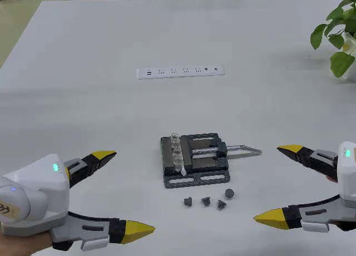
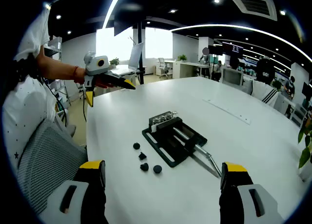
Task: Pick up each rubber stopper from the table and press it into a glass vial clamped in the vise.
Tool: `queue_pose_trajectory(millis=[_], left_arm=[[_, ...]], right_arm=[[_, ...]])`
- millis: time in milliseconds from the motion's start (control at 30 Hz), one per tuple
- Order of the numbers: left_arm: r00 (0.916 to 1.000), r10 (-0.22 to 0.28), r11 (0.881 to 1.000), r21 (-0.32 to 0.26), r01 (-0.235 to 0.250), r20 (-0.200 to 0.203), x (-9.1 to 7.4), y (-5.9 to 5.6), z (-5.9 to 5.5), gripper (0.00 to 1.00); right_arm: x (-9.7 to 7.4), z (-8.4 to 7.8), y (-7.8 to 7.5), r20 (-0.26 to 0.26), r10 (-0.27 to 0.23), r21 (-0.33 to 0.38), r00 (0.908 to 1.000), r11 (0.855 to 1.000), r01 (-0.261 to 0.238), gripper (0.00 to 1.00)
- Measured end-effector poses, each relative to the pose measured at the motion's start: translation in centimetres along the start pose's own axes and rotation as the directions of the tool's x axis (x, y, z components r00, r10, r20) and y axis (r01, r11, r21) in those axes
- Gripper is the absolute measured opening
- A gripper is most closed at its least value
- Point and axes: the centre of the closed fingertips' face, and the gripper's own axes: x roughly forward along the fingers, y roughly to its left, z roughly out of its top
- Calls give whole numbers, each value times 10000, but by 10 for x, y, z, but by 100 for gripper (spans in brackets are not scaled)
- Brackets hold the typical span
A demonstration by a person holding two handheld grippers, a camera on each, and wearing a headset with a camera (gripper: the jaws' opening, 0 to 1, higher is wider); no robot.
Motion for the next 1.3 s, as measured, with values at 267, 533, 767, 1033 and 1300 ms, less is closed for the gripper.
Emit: queue_pose_trajectory(millis=[267, 533, 767, 1033, 1300], left_arm=[[10000, -18, 10000, -36, 18, 6, 0, 0, -2, 99], [10000, -32, 10000, -31, 32, 42, 0, 0, -1, 99], [10000, -27, 10000, 21, 27, 80, 0, 0, -1, 99], [9999, -37, 10000, 47, 36, 139, 0, -1, -2, 99], [9995, 1, 10000, 48, -2, 314, -1, -2, -1, 99]], right_arm=[[0, 0, -2, -99, 55, -65, 9999, 10000, -55, 97], [-1, 1, -5, -149, 140, -92, 9998, 9999, -141, 94], [1, 8, -2, -406, 352, -306, 9986, 9989, -365, 89], [10, 9, 5, -1387, 1063, -1026, 9846, 9873, -1210, 75], [22, 1, 16, -3185, 1879, -1512, 9291, 9575, -2455, 57]])
